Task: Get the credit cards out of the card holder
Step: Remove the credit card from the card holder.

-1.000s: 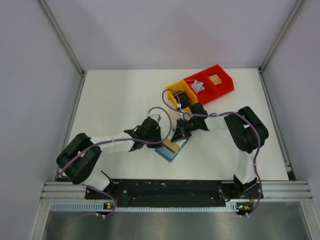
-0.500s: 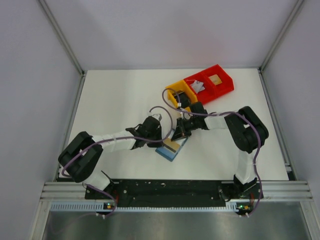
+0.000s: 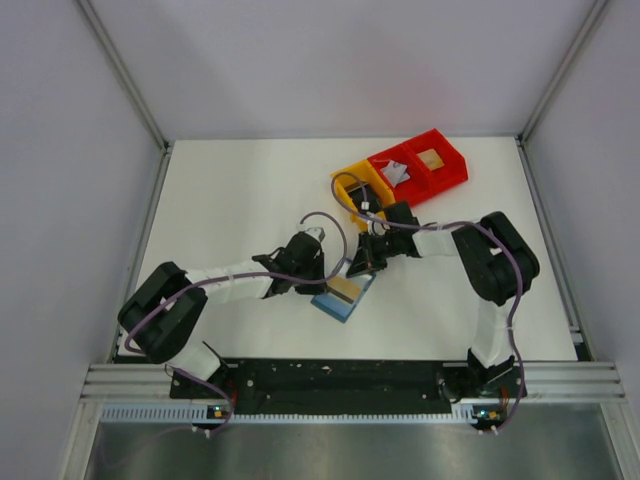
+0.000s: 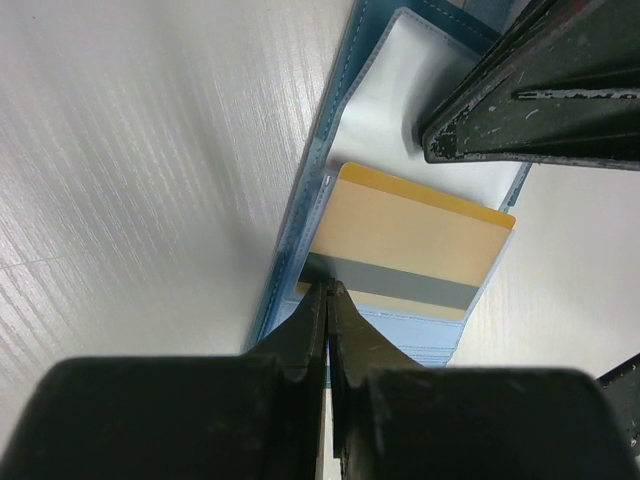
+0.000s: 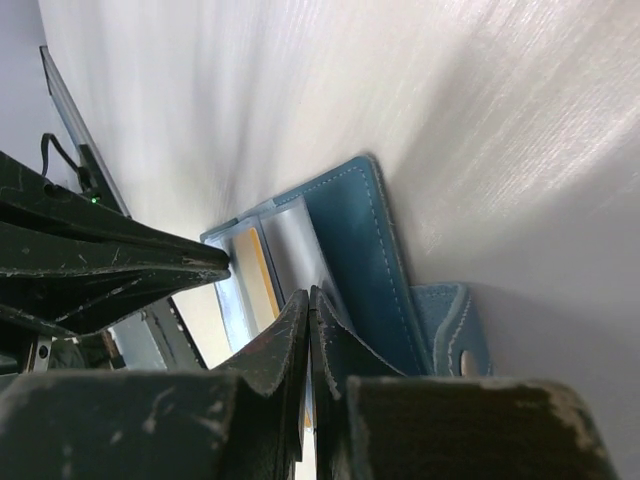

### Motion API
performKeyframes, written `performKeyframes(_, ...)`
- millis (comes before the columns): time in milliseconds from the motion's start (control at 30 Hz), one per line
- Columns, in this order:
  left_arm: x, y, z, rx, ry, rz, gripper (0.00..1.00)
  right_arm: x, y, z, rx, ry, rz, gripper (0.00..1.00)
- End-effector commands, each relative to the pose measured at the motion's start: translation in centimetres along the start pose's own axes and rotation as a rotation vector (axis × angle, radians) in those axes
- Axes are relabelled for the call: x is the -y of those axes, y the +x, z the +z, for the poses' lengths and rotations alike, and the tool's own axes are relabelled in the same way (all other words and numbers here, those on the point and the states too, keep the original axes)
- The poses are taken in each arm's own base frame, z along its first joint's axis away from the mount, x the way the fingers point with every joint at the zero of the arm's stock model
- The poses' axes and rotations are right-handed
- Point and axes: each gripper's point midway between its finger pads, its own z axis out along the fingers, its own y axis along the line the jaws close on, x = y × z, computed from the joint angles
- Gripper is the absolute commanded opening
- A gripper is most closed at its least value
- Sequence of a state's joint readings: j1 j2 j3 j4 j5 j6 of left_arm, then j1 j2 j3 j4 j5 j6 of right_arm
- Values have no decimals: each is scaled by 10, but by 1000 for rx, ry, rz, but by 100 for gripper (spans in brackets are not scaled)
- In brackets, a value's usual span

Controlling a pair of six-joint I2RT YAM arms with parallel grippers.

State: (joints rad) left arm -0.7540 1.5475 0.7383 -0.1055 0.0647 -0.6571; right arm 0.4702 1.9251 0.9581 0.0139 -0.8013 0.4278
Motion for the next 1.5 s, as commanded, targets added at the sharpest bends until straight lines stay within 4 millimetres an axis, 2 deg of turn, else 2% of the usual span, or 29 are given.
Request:
performKeyframes(0, -39, 43, 4, -143, -131, 21, 2, -9, -26, -7, 67, -11, -58, 0)
performKeyframes(100, -38, 41, 3, -137, -126, 23, 1, -15, -25, -8, 54, -36, -66, 0)
performKeyframes(233, -37, 42, 3, -141, -124, 24, 1, -23, -21, -6, 40, -66, -77, 14)
performKeyframes(433, -37, 41, 3, -137, -123, 25, 1, -34, -21, 2, 30, -100, -92, 19)
performKeyframes(767, -36, 40, 2, -134, -117, 28, 1, -36, -14, 18, -13, -108, -88, 18)
performKeyframes(1233, -35, 39, 2, -133, -113, 29, 0, -16, -12, 22, -7, -15, -86, 19)
performKeyframes(1333, -34, 39, 2, -132, -113, 29, 0, -22, -11, 22, -16, -46, -90, 11)
performKeyframes(1467, -35, 40, 3, -139, -116, 30, 0, -31, -9, 21, -30, -97, -95, 8)
